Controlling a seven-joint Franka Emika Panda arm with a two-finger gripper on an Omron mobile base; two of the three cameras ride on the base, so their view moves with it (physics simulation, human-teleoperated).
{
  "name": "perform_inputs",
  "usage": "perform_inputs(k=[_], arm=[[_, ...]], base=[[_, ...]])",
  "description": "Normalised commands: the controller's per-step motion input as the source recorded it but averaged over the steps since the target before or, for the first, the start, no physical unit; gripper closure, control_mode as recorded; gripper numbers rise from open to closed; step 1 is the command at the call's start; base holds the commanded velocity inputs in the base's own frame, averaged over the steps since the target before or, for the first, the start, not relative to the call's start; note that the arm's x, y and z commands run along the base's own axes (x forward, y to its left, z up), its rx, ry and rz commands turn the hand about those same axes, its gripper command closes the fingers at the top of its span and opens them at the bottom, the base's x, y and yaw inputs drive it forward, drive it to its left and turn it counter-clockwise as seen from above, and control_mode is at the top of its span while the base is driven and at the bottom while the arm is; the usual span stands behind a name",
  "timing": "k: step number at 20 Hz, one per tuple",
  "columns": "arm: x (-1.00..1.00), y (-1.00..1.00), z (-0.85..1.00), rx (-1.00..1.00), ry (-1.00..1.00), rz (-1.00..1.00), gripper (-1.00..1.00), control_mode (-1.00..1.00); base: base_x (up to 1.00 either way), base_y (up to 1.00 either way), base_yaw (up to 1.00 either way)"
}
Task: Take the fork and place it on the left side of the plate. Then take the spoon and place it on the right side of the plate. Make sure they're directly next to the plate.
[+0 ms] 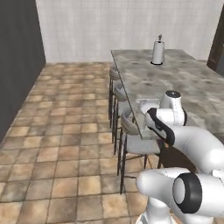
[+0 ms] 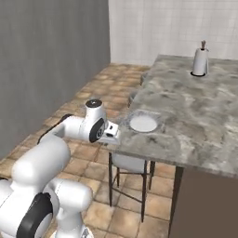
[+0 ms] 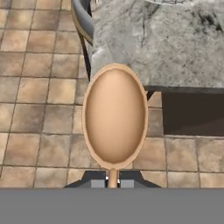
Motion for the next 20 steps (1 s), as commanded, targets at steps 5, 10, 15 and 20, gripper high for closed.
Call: perform_inputs(k=[5, 10, 15, 20], arm=[[0.00, 0.00, 0.00, 0.00, 0.00, 0.00, 1.00, 1.00], [0.00, 0.00, 0.00, 0.00, 0.00, 0.00, 1.00, 1.00], [0.00, 0.00, 0.00, 0.00, 0.00, 0.00, 1.00, 1.00], [0.00, 0.00, 0.00, 0.00, 0.00, 0.00, 1.00, 1.00]], base=[[0.77, 0.69, -0.76], [0.44, 0.59, -0.81], [0.01, 0.46, -0.85], [0.00, 0.48, -0.82]])
